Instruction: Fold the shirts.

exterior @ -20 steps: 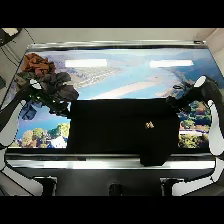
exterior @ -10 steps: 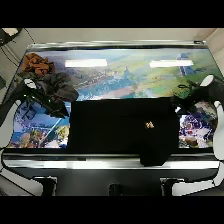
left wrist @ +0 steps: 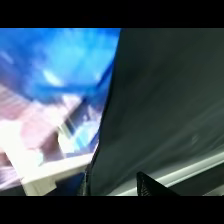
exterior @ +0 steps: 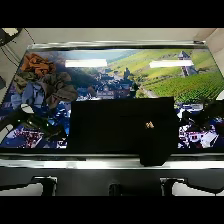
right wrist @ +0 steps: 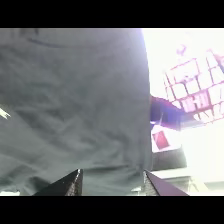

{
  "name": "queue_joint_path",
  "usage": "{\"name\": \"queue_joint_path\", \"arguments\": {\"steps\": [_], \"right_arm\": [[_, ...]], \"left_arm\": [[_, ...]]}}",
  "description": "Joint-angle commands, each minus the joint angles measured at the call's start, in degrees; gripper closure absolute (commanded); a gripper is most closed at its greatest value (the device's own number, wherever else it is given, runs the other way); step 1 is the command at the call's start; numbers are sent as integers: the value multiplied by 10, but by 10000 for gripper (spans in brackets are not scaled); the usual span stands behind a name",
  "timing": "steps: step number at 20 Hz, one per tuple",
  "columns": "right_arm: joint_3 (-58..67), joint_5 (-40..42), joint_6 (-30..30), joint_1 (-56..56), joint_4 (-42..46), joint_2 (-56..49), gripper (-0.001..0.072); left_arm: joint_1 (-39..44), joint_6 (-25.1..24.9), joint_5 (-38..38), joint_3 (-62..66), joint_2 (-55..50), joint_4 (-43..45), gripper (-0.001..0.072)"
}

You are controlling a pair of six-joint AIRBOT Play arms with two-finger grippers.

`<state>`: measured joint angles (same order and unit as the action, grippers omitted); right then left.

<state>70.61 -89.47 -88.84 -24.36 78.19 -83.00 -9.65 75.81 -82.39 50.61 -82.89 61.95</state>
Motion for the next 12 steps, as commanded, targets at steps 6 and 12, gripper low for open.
{"name": "queue_joint_path", "arguments": {"steps": [6,12], "right_arm": [[-25,-11,10,-3,5,25,221],[-143,8,31,-3,42,80,154]], "left_arm": [[18,-26,67,-103,31,-16,329],[19,-26,83,-124,31,-16,670]]}}
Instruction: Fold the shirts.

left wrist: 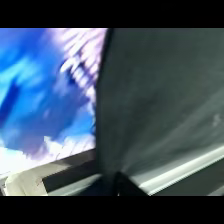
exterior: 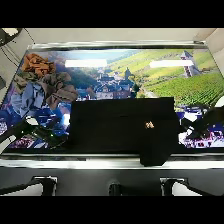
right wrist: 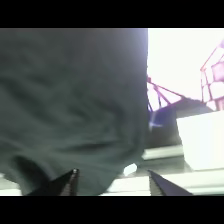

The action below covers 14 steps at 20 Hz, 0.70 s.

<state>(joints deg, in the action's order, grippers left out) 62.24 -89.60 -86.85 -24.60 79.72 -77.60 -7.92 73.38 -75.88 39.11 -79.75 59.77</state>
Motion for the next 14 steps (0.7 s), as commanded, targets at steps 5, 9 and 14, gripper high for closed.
{"name": "queue_joint_path", "arguments": {"steps": [5,9,14], "right_arm": [[-173,62,35,0,-6,43,186],[-227,109,76,0,-73,43,244],[-260,150,76,0,-73,43,312]], "left_arm": [[1,-25,19,-9,0,6,671],[1,-28,19,-9,0,6,670],[1,-27,18,-9,0,2,670]]}}
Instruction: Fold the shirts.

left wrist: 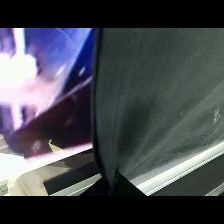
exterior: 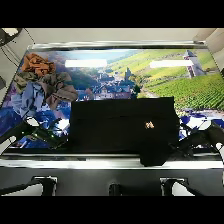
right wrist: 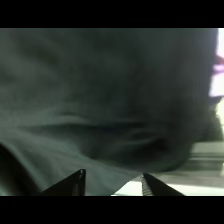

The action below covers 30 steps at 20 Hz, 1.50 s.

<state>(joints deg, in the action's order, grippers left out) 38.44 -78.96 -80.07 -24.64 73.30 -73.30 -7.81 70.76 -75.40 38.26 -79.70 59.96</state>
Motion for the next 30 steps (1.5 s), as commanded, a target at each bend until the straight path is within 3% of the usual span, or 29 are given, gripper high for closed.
{"name": "queue_joint_path", "arguments": {"steps": [1,2,3,8,11,13,18,22,30], "right_arm": [[-27,49,8,0,-7,0,356],[-31,54,8,0,-6,0,459],[-31,57,5,0,-7,0,661],[22,47,9,0,-23,25,659],[110,30,12,7,-57,27,660],[181,50,-12,35,-56,2,660],[396,78,-77,73,-68,-158,660],[519,87,-93,77,-112,-266,659],[538,113,-93,97,-113,-330,644]], "left_arm": [[0,-1,13,0,0,-5,670],[0,-1,14,0,0,-6,670],[0,-2,14,0,0,-6,670],[-1,-28,12,50,25,-7,673],[0,-13,-25,137,30,-6,674],[0,9,-8,201,16,-6,675],[-1,41,-7,398,-104,-6,675],[2,80,-37,538,-237,-6,674],[8,76,-44,577,-326,-7,670]]}}
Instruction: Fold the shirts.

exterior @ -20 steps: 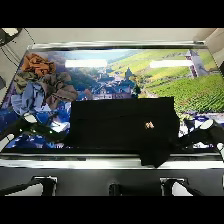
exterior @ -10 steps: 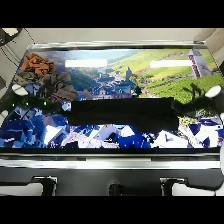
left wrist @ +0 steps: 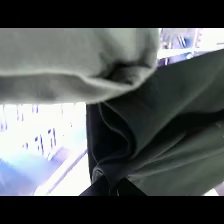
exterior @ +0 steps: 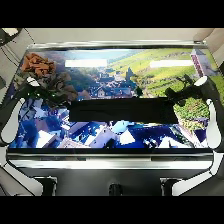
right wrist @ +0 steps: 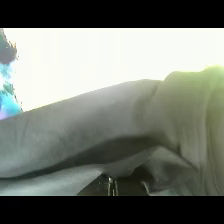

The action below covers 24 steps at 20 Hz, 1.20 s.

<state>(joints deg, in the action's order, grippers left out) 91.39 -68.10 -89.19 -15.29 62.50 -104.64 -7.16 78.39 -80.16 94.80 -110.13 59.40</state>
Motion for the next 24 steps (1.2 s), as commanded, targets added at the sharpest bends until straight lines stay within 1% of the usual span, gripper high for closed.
{"name": "queue_joint_path", "arguments": {"steps": [1,2,3,4,5,6,8,9,11,12,17,20,22,23,24], "right_arm": [[8,3,-2,3,-11,-14,566],[9,-4,-2,0,-17,-7,401],[9,-14,6,-7,-19,5,215],[9,-29,24,-20,-14,22,96],[9,-42,30,-38,2,37,78],[8,-61,29,-65,28,47,40],[4,-121,15,-120,59,42,31],[-3,-151,14,-141,49,33,22],[-16,-177,18,-156,33,11,11],[-16,-179,20,-155,28,-3,11],[-16,-134,18,-154,-108,-56,12],[-16,-126,14,-129,-110,-69,12],[-16,-118,26,-98,-110,-71,12],[-16,-108,32,-82,-112,-71,17],[-16,-102,37,-70,-112,-71,45]], "left_arm": [[1,-1,9,12,-21,-9,654],[-1,-12,9,14,-20,-28,484],[-4,-14,-2,24,-19,-38,225],[-9,-14,-22,40,-18,-39,109],[-14,-14,-40,54,-14,-39,109],[-19,-14,-52,64,-5,-39,110],[-29,-12,-54,70,24,-39,111],[-30,-12,-53,70,38,-39,111],[-28,-12,-54,70,68,-39,112],[-23,-12,-54,70,83,-39,112],[16,-12,-54,70,149,-40,112],[49,-12,-54,70,177,-40,113],[70,-12,-54,70,187,-40,113],[80,-12,-54,70,189,-40,113],[89,-13,-53,70,189,-40,113]]}}
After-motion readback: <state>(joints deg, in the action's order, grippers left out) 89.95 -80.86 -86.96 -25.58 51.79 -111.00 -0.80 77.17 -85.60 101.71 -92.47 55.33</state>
